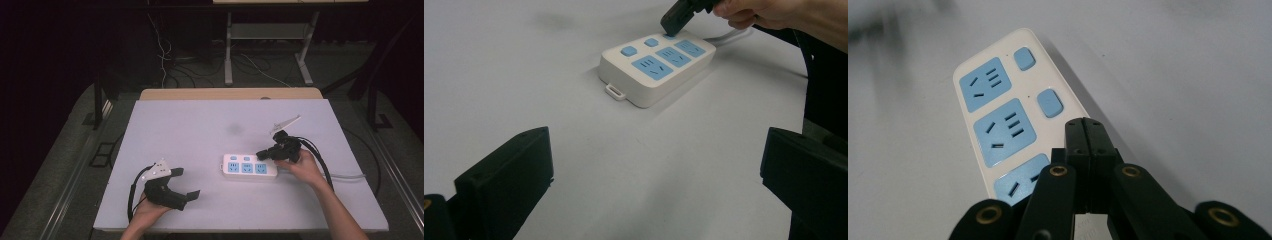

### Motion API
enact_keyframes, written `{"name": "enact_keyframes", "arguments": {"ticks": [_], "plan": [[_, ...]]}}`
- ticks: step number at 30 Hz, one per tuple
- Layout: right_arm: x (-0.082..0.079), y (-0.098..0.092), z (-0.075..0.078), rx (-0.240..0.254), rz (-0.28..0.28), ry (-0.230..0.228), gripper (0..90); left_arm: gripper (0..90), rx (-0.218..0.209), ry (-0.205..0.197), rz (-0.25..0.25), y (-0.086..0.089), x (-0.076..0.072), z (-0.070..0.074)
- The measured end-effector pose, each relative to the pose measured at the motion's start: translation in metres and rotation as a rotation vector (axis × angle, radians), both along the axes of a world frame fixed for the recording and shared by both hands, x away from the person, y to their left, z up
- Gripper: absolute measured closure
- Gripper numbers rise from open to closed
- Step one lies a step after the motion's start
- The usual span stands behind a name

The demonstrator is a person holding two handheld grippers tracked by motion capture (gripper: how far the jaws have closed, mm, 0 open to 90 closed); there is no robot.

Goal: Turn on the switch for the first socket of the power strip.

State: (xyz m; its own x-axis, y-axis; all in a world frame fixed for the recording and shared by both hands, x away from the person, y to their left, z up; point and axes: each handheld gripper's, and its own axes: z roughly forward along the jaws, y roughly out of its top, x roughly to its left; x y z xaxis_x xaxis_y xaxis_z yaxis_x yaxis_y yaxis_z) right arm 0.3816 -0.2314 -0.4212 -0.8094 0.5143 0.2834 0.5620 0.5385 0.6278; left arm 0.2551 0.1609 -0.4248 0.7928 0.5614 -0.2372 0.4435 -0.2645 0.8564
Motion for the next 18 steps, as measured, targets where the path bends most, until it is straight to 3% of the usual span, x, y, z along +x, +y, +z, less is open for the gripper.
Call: {"name": "enact_keyframes", "arguments": {"ticks": [18], "plan": [[-0.0027, 0.0017, -0.0012, -0.014, 0.006, -0.030, 90.0, 0.0, 0.006, -0.003, -0.002, -0.0013, -0.0008, -0.0002]]}}
